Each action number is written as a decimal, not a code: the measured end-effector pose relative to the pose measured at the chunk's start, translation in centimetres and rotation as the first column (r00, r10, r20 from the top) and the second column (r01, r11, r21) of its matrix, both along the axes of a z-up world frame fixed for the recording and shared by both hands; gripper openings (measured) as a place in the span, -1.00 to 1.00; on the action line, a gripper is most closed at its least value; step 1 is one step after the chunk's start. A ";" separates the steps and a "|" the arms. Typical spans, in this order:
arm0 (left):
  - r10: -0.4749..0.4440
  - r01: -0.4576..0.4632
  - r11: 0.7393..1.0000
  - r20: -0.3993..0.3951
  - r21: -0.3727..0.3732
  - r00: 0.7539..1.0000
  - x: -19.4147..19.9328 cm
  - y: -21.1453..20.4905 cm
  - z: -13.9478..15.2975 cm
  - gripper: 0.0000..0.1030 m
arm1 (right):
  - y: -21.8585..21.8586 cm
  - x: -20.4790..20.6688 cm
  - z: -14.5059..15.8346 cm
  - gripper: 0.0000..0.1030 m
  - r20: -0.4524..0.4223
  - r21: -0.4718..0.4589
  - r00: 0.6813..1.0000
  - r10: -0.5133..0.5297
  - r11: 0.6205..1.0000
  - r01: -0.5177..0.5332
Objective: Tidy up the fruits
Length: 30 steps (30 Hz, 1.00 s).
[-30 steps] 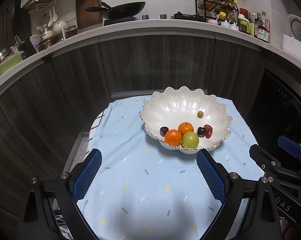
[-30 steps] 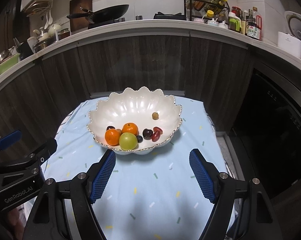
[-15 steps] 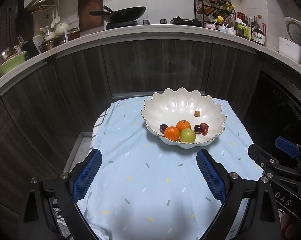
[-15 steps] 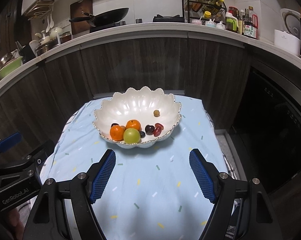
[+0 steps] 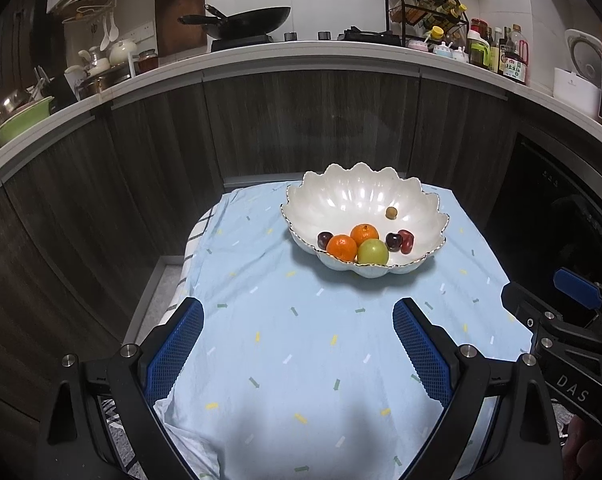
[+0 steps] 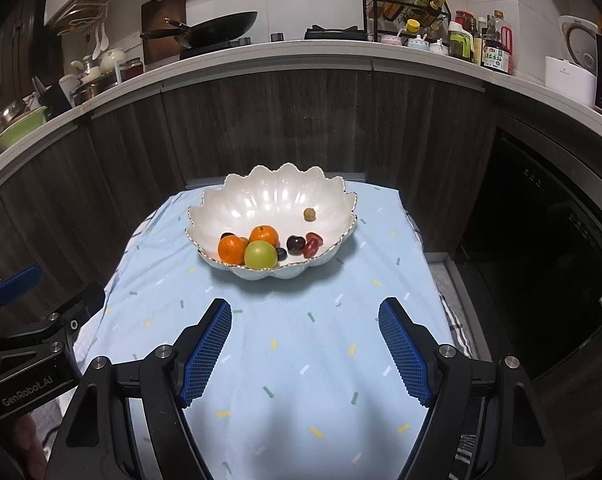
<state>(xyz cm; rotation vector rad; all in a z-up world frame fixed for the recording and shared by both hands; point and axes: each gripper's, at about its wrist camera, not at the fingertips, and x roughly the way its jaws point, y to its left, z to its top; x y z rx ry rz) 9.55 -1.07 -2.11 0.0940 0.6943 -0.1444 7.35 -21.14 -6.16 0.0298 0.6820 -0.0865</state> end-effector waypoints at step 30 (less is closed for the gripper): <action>-0.001 0.001 1.000 -0.005 0.005 1.000 -0.8 0.2 -0.5 0.88 | -0.3 -0.9 0.1 0.49 0.002 -0.012 1.000 0.000 1.000 0.000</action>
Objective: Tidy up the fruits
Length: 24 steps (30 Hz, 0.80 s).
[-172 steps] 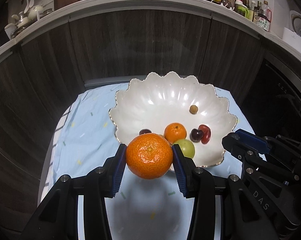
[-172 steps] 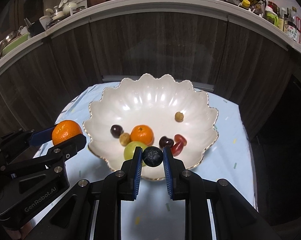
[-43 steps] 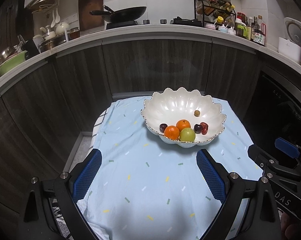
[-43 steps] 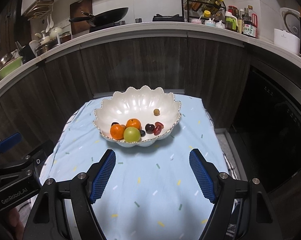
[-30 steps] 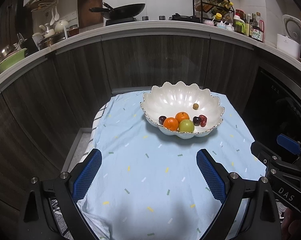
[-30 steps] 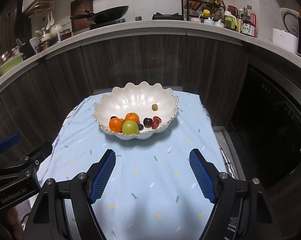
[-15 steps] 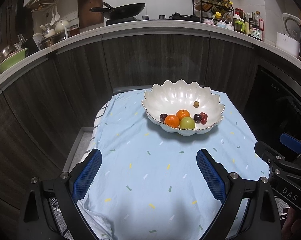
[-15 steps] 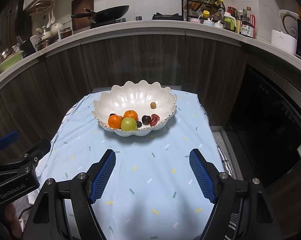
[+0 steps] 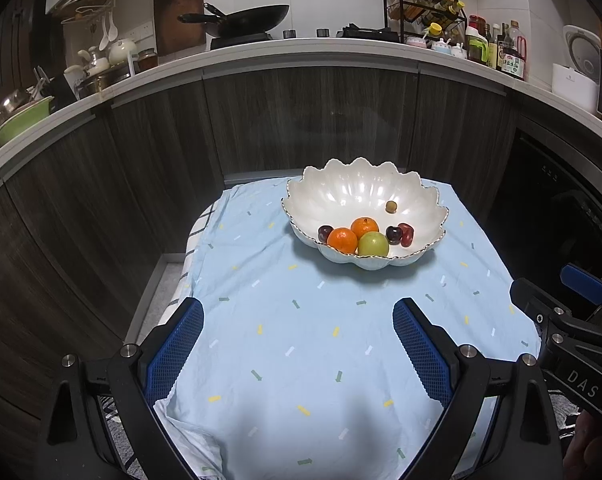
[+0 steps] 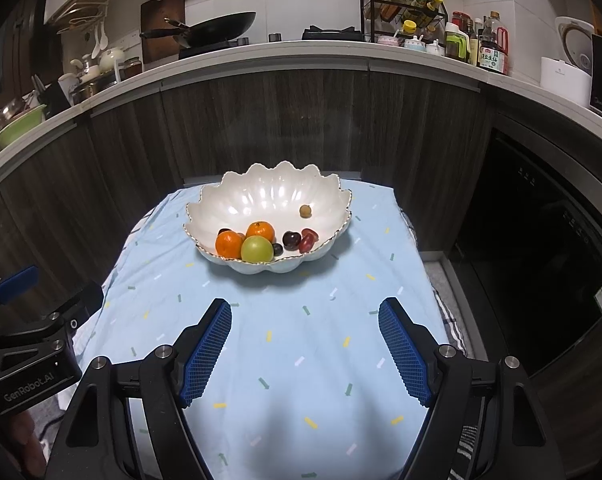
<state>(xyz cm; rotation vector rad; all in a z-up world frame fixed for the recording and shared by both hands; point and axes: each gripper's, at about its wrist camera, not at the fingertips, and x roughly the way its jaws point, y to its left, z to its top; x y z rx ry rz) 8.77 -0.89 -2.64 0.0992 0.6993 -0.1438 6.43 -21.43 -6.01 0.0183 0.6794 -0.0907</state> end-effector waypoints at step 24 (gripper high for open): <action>-0.003 0.003 1.000 -0.002 0.001 1.000 0.0 -0.1 0.1 0.88 | 0.0 0.0 -0.1 0.49 -0.001 0.002 1.000 0.000 1.000 0.000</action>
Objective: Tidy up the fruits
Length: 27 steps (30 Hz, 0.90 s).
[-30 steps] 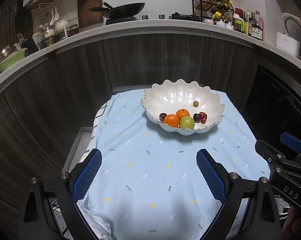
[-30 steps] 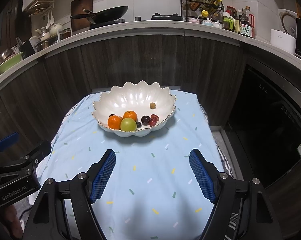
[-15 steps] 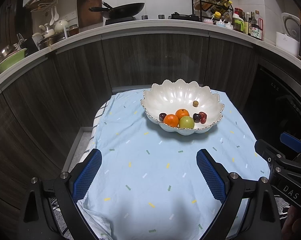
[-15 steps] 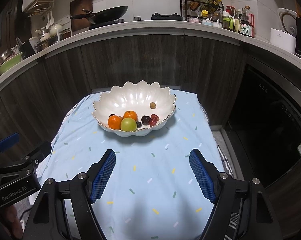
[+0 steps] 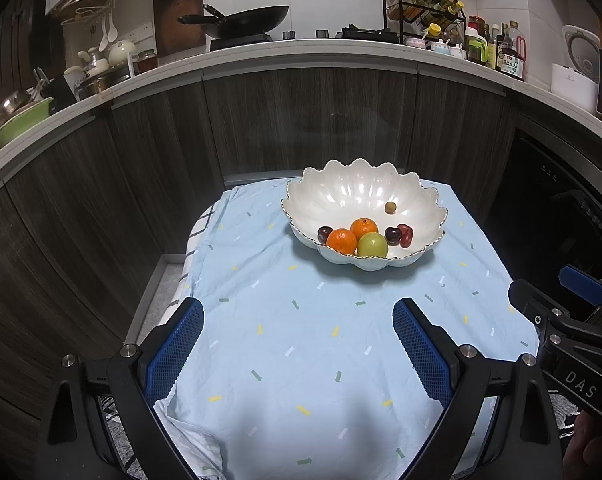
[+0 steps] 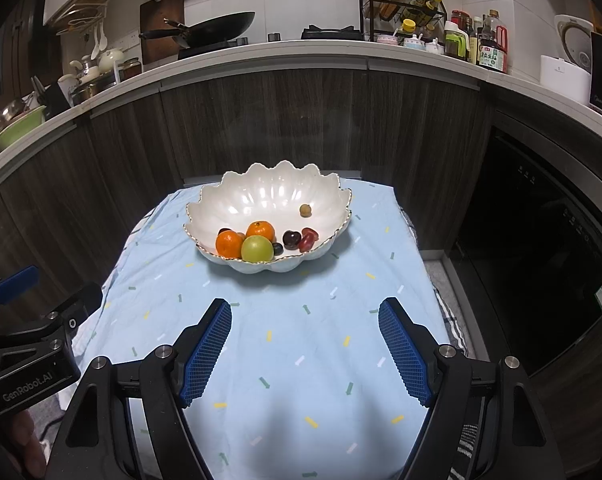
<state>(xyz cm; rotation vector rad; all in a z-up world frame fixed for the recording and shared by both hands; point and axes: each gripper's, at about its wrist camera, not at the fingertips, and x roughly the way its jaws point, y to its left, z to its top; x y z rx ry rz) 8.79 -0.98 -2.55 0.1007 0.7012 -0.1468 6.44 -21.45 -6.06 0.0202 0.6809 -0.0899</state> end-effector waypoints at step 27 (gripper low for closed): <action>-0.013 0.012 1.000 -0.017 -0.005 1.000 0.1 0.1 0.0 0.88 | 0.1 0.0 -0.1 0.49 -0.002 0.008 1.000 0.002 1.000 -0.002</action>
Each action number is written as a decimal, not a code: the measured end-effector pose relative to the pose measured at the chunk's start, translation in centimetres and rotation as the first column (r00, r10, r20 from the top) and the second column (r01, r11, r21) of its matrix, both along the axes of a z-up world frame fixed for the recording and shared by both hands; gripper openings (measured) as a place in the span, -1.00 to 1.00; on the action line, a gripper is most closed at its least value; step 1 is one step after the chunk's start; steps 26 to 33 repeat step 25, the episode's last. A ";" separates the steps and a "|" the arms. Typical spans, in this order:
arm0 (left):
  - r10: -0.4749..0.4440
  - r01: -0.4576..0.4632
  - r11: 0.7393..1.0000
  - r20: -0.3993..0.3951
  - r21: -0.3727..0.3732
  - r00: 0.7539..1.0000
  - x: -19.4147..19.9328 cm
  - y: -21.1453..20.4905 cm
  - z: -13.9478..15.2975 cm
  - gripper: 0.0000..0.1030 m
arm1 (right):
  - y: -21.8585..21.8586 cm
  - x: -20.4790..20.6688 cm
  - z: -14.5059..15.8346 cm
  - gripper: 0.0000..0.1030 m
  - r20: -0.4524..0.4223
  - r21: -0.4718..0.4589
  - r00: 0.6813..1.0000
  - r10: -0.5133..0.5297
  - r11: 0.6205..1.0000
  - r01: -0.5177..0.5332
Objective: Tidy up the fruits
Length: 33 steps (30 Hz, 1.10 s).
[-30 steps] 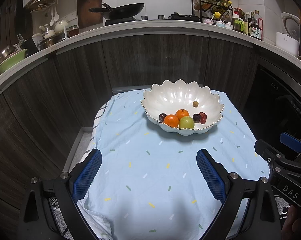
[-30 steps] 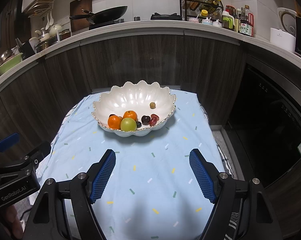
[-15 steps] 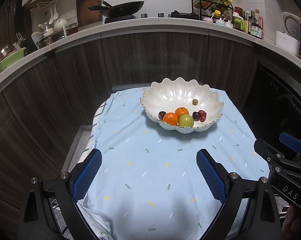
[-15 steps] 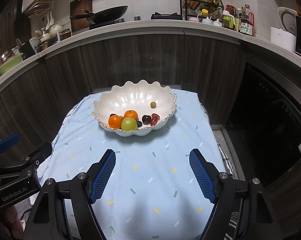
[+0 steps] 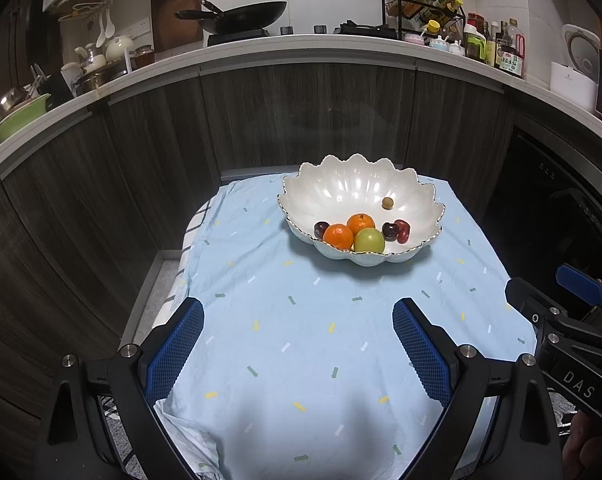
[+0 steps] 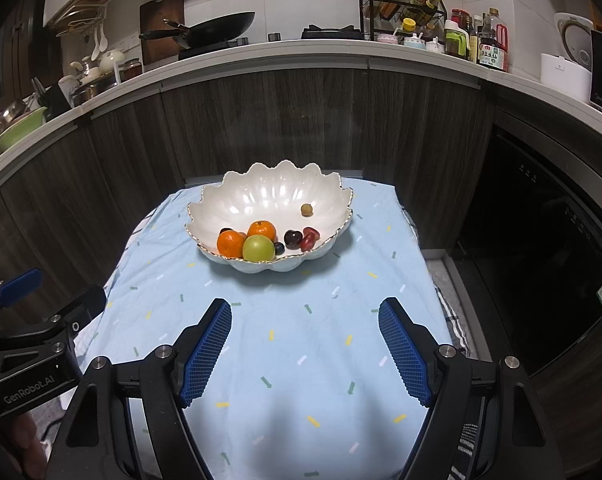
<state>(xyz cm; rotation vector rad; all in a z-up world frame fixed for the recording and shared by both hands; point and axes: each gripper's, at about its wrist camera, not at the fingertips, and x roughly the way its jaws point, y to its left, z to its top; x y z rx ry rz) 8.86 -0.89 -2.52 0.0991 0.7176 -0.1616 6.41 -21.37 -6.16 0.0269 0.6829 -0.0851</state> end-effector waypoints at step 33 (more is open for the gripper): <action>-0.012 0.012 1.000 -0.020 0.022 1.000 0.6 -0.8 -1.0 0.88 | -0.4 0.4 -1.0 0.49 -0.015 0.018 1.000 -0.025 1.000 0.026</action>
